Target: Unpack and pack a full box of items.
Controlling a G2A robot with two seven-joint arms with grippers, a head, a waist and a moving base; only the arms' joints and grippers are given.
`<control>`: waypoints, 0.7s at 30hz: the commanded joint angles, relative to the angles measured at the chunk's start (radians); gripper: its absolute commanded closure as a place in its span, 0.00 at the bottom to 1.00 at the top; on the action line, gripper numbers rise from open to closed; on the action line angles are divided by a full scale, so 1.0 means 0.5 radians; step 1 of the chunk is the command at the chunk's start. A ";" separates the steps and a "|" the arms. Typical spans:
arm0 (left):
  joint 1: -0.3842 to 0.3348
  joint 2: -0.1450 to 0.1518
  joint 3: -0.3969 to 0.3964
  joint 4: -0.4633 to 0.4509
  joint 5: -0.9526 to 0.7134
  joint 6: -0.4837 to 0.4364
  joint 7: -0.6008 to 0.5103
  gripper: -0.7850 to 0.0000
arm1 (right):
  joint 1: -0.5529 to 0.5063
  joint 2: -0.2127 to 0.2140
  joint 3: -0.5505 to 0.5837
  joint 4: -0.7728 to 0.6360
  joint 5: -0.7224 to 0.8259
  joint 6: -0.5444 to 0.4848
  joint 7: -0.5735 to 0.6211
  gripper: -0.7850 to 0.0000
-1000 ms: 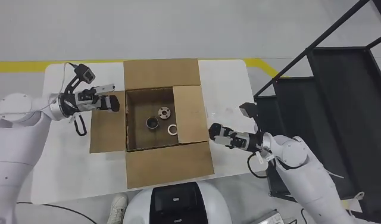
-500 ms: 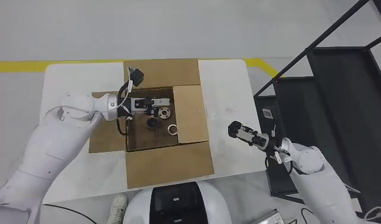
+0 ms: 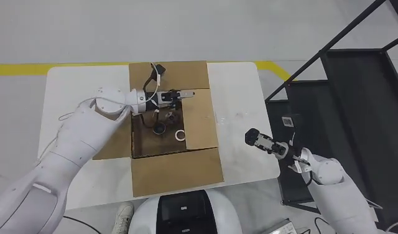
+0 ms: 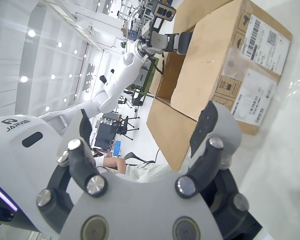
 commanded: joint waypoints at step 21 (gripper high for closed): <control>-0.082 -0.275 0.043 0.016 -0.617 -0.144 -0.574 0.00 | 0.071 0.027 -0.072 -0.004 0.596 0.105 0.373 0.00</control>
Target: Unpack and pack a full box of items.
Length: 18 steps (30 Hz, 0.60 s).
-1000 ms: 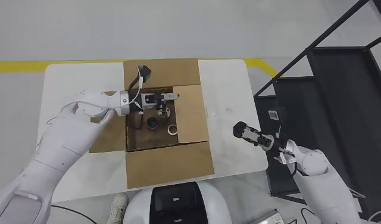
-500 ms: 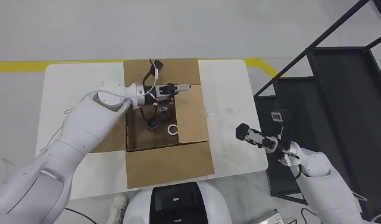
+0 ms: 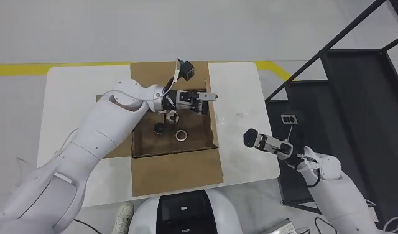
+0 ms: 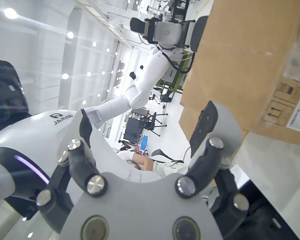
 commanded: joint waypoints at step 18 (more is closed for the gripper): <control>0.001 -0.019 0.010 0.009 -0.014 0.012 -0.011 0.00 | 0.001 -0.001 -0.003 -0.004 -0.007 0.008 -0.010 0.00</control>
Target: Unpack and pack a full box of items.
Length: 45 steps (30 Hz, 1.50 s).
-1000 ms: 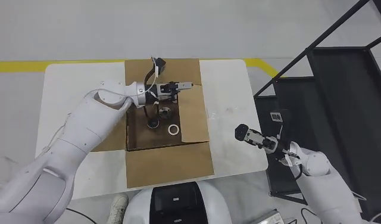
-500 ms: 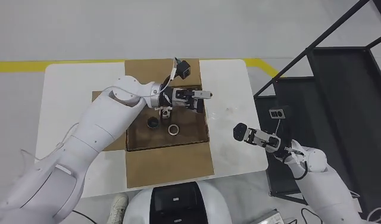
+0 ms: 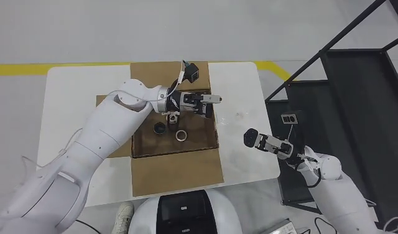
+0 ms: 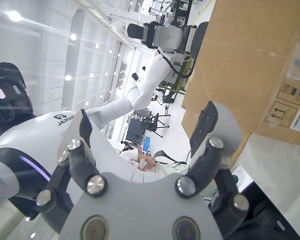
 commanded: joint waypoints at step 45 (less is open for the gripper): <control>0.318 0.050 -0.658 -0.126 0.228 0.001 -0.144 0.00 | 0.519 -0.129 -0.593 0.458 -0.950 0.446 -0.856 0.00</control>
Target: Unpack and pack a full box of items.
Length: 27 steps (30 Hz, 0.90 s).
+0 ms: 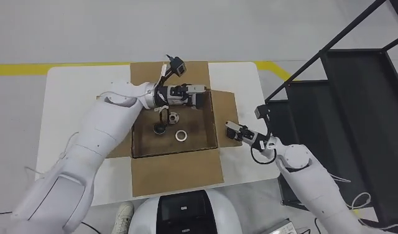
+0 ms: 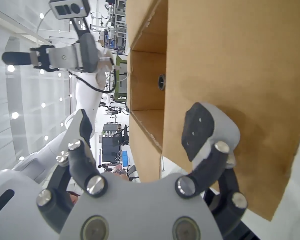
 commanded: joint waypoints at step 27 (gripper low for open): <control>1.766 0.407 -1.615 -1.568 0.207 0.171 0.767 0.00 | 0.006 0.003 -0.039 -0.906 -0.687 0.137 -0.044 0.00</control>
